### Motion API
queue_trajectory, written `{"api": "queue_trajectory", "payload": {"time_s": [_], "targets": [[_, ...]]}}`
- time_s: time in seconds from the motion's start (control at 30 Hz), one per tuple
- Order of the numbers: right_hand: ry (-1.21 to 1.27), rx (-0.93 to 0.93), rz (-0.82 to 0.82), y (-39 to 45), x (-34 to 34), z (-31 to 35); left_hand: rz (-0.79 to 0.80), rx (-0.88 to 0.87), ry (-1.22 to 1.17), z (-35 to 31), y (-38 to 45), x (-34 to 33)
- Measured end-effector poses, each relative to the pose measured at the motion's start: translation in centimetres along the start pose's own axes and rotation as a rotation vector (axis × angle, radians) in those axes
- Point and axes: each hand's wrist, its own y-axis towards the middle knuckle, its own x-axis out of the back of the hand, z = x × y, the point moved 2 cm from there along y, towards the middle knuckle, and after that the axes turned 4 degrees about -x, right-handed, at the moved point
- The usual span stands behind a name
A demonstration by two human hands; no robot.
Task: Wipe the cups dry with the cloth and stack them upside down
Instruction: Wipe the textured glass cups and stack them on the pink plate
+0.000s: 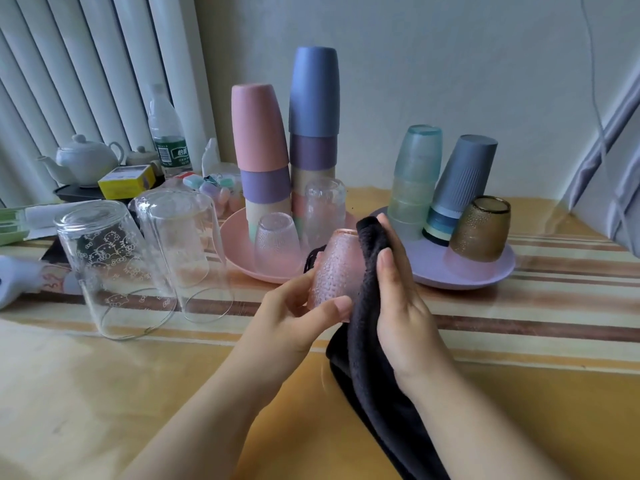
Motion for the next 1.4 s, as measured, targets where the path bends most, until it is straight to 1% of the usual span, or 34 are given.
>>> {"api": "queue_trajectory", "payload": {"time_s": [0.1,0.17,0.27,0.3,0.37,0.43,0.53,0.57,0.6,0.7,0.83,0.93,1.0,1.07,1.13,1.2,1.23,1.3,1.33,1.4], "targets": [[0.067,-0.126,-0.033,0.1,0.4,0.0,0.023,0.012,-0.059,0.3,0.0,0.0],[0.106,-0.245,-0.013,0.0,0.6,-0.2,0.010,0.012,-0.101,0.4,0.1,0.0],[0.303,-0.444,0.130,-0.3,0.1,-0.3,-0.098,0.023,-0.201,0.6,0.4,0.2],[0.336,-0.456,0.156,-0.4,-0.1,-0.3,-0.115,0.014,-0.215,0.6,0.5,0.3],[0.289,-0.341,0.138,-0.3,-0.4,-0.8,-0.118,0.007,-0.159,0.4,0.4,0.3],[0.149,-0.182,0.065,-0.1,-0.4,-1.1,-0.152,-0.018,-0.015,0.3,0.3,0.1],[0.076,-0.141,0.006,-0.3,-0.2,-0.7,-0.328,-0.109,0.146,-0.1,-0.1,-0.2],[0.064,-0.133,0.005,-0.4,-0.3,-0.4,-0.345,-0.135,0.177,-0.3,-0.2,-0.4],[0.043,-0.110,0.015,-0.5,-0.4,-0.4,-0.330,-0.158,0.209,-0.4,-0.2,-0.6],[0.034,-0.091,0.055,-0.6,-0.9,-0.6,-0.209,-0.179,0.238,0.0,-0.1,-0.9],[0.064,-0.104,-0.028,-0.3,0.0,-0.9,-0.052,-0.125,0.208,0.0,0.0,-0.8],[0.112,-0.185,-0.030,0.2,0.6,-1.2,0.030,-0.033,0.087,-0.1,-0.2,-0.4],[0.233,-0.294,0.012,0.2,0.7,-1.2,0.057,0.019,-0.006,0.0,-0.3,-0.4],[0.383,-0.391,0.095,0.3,0.4,-1.0,0.015,0.061,-0.134,0.1,-0.1,-0.4],[0.467,-0.435,0.169,0.1,0.0,-0.7,-0.028,0.107,-0.307,0.3,0.3,-0.4],[0.447,-0.428,0.187,0.0,-0.2,-0.7,-0.042,0.141,-0.391,0.3,0.6,-0.3],[0.401,-0.428,0.155,0.0,-0.1,-1.0,-0.062,0.159,-0.386,0.3,0.7,-0.3],[0.281,-0.433,0.034,0.0,0.2,-1.2,-0.187,0.158,-0.255,0.4,0.8,-0.1],[0.219,-0.427,-0.022,0.0,0.4,-1.2,-0.276,0.117,-0.138,0.6,0.8,0.1],[0.094,-0.407,-0.110,0.0,0.8,-1.2,-0.431,-0.054,0.125,0.4,0.5,0.1]]}}
